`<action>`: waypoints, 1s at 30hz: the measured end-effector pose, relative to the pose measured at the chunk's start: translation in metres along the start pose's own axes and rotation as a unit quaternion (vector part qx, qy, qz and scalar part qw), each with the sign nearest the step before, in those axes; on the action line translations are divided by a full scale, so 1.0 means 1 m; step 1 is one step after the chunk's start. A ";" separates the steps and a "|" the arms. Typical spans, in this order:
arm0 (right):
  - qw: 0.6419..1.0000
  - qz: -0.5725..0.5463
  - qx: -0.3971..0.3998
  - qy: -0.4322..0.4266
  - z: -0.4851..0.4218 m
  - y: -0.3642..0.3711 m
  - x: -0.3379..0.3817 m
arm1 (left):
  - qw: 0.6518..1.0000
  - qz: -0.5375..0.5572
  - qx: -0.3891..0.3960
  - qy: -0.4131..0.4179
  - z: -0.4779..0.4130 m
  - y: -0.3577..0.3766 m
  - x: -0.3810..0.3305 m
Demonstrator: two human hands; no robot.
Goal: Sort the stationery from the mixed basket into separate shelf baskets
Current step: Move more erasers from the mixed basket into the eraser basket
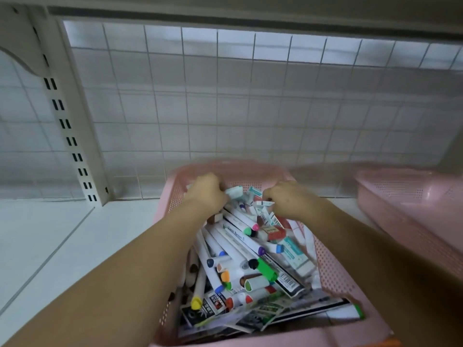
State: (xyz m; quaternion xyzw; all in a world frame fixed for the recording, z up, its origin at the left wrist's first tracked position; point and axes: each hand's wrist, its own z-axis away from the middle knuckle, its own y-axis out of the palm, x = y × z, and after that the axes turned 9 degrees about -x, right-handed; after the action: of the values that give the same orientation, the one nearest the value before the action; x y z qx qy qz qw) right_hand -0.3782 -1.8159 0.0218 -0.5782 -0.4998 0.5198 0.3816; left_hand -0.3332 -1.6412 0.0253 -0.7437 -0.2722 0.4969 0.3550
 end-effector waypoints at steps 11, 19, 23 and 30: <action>0.979 -0.184 -0.031 0.085 0.006 -0.016 0.003 | 0.971 0.236 -0.023 -0.024 0.000 -0.012 0.005; 0.936 -0.280 -0.169 0.133 0.017 -0.040 0.004 | 0.939 0.338 -0.001 -0.067 0.006 -0.021 0.000; 0.895 -0.362 -0.200 0.167 0.032 -0.056 -0.015 | 0.892 0.442 0.015 -0.088 0.014 -0.031 -0.020; 0.724 -0.641 -0.178 0.182 0.075 -0.068 -0.051 | 0.867 0.480 0.107 -0.083 0.028 -0.029 -0.079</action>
State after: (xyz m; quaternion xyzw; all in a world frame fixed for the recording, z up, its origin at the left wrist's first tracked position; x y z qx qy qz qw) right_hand -0.4617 -1.8569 0.0853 -0.2614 -0.7555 -0.0620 0.5975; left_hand -0.3890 -1.6760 0.0846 -0.6958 0.1444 0.6921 0.1266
